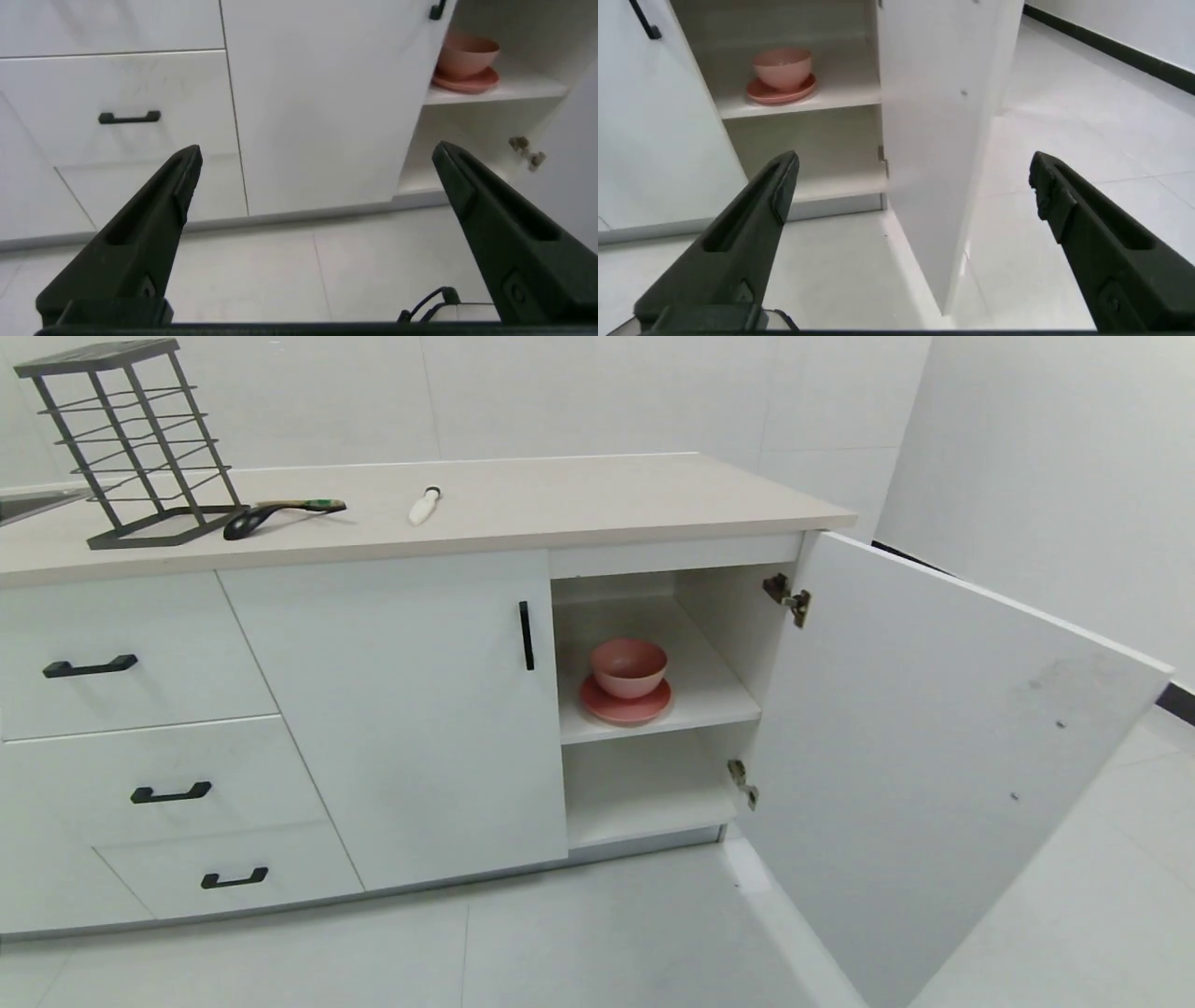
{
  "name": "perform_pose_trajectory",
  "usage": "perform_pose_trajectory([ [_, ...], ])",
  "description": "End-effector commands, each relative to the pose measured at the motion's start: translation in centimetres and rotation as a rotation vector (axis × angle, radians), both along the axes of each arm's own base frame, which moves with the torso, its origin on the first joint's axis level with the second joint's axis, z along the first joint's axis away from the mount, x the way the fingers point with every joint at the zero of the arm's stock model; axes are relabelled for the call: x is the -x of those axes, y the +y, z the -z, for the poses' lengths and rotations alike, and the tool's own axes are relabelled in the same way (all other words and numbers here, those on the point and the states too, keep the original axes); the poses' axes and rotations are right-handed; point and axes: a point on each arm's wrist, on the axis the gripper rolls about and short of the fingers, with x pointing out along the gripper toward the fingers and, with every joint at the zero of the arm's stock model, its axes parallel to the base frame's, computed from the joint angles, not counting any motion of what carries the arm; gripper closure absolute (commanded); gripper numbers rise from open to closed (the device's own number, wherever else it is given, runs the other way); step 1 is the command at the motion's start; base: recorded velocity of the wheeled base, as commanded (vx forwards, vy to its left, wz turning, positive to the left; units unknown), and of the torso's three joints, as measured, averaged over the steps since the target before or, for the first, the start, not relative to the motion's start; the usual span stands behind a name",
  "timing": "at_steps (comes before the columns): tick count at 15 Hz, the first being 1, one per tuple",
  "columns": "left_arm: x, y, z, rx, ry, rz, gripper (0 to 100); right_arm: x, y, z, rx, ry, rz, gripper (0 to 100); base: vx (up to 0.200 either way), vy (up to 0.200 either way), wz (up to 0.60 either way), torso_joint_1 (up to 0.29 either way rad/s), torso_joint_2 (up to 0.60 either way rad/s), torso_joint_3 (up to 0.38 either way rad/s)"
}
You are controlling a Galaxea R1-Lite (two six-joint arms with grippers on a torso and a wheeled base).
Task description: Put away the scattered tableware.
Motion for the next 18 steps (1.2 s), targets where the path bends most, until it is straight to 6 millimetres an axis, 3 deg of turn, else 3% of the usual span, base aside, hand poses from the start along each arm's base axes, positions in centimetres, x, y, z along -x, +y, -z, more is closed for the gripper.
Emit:
perform_pose_trajectory([
  [1,0.00,0.00,0.00,0.001,0.000,0.000,0,-0.04,0.00,-0.02,-0.001,0.003,0.001,0,-0.200,-0.200,0.00,0.002,0.00,-0.002],
  [6,0.00,0.00,0.00,0.001,0.000,0.000,0,-0.04,0.00,-0.02,-0.002,0.004,0.001,0,-0.200,-0.200,0.00,0.002,0.00,0.002],
  [7,0.00,0.00,0.00,0.004,0.000,0.000,0,-0.04,0.00,-0.02,-0.002,0.004,0.001,100,0.000,-0.200,0.00,0.002,0.00,0.002],
  [18,0.00,0.00,0.00,0.005,0.000,0.000,0,-0.04,0.00,-0.02,-0.002,0.004,0.001,100,0.000,0.000,0.00,0.000,0.00,0.000],
])
